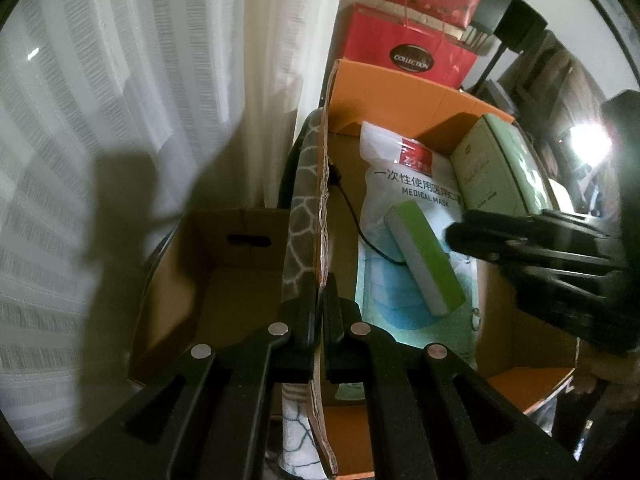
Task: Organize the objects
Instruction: 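Lower the power bank onto the mask bag and open the right tool, then move the right tool back to the lime-green cable tangle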
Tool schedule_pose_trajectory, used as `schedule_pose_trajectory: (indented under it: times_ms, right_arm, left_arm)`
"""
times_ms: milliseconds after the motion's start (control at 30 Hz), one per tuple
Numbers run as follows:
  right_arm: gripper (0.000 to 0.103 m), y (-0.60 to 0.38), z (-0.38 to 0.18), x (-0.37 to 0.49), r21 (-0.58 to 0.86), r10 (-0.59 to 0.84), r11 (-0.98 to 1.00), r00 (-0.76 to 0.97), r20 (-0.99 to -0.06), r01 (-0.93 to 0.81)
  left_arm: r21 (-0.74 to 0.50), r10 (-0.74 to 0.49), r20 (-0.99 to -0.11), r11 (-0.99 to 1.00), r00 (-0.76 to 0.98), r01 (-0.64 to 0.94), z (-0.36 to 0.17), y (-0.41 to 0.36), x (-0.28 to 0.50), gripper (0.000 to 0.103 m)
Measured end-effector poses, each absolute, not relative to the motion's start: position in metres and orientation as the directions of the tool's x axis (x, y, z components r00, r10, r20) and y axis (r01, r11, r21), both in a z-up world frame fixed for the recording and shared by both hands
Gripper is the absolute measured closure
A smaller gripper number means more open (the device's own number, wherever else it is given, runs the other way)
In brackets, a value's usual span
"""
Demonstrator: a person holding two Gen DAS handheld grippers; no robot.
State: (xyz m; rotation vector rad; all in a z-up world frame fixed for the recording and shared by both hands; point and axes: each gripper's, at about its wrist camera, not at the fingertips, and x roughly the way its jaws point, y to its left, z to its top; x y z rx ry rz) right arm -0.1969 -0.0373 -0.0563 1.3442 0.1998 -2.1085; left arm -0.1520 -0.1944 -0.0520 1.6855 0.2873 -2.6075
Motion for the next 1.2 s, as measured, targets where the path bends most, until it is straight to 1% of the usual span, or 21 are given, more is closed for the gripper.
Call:
schedule_pose_trajectory:
  times_ms: [33,100,233,300,333,400,433,500,567,767,867,1000,1133,1200]
  right_arm:
    - [0.075,-0.033,-0.050,-0.194,0.193,-0.425,-0.792,-0.297,-0.855,0.579]
    - [0.071,-0.030,-0.043,-0.189,0.180,-0.427,-0.791,-0.316,-0.847,0.585]
    - [0.068,-0.020,-0.031,-0.184,0.157,-0.419,-0.789,-0.332,-0.845,0.594]
    - [0.058,-0.013,-0.025,-0.180,0.142,-0.415,-0.788,-0.346,-0.842,0.598]
    - [0.055,-0.009,-0.021,-0.179,0.138,-0.418,-0.785,-0.352,-0.838,0.604]
    - [0.047,0.000,-0.016,-0.176,0.131,-0.416,-0.789,-0.366,-0.832,0.600]
    - [0.045,0.004,-0.014,-0.175,0.130,-0.416,-0.791,-0.369,-0.831,0.598]
    - [0.034,0.015,-0.011,-0.173,0.121,-0.406,-0.800,-0.383,-0.830,0.587]
    - [0.030,0.027,-0.007,-0.172,0.107,-0.392,-0.811,-0.399,-0.829,0.576]
    - [0.023,0.058,-0.004,-0.167,0.106,-0.385,-0.827,-0.419,-0.822,0.552]
    - [0.022,0.073,-0.002,-0.166,0.109,-0.380,-0.837,-0.427,-0.821,0.536]
    - [0.014,0.094,0.000,-0.168,0.121,-0.374,-0.857,-0.442,-0.815,0.502]
    - [0.011,0.118,-0.001,-0.175,0.136,-0.360,-0.877,-0.445,-0.820,0.460]
    - [0.008,0.131,-0.002,-0.179,0.128,-0.342,-0.889,-0.451,-0.824,0.439]
  left_arm:
    - [-0.142,0.080,-0.906,-0.983,-0.416,0.119,-0.052,-0.195,-0.152,0.101]
    - [-0.143,0.081,-0.905,-0.982,-0.416,0.120,-0.052,-0.195,-0.152,0.101]
    - [-0.141,0.079,-0.906,-0.983,-0.416,0.119,-0.052,-0.195,-0.152,0.101]
    - [-0.141,0.079,-0.906,-0.983,-0.416,0.120,-0.052,-0.195,-0.152,0.101]
    - [-0.141,0.079,-0.906,-0.983,-0.416,0.120,-0.052,-0.194,-0.152,0.101]
    - [-0.141,0.080,-0.906,-0.983,-0.416,0.119,-0.052,-0.194,-0.152,0.101]
    - [-0.142,0.080,-0.906,-0.982,-0.416,0.121,-0.052,-0.194,-0.152,0.101]
    - [-0.141,0.079,-0.906,-0.983,-0.416,0.120,-0.052,-0.194,-0.152,0.101]
    - [-0.142,0.079,-0.906,-0.982,-0.416,0.122,-0.052,-0.194,-0.152,0.101]
    - [-0.137,0.075,-0.906,-0.983,-0.417,0.121,-0.052,-0.193,-0.151,0.101]
    - [-0.137,0.075,-0.905,-0.983,-0.418,0.121,-0.052,-0.193,-0.151,0.101]
    - [-0.138,0.075,-0.905,-0.983,-0.418,0.122,-0.052,-0.194,-0.151,0.101]
    - [-0.137,0.075,-0.905,-0.983,-0.419,0.121,-0.052,-0.194,-0.151,0.101]
    - [-0.140,0.077,-0.905,-0.982,-0.419,0.123,-0.052,-0.194,-0.151,0.101]
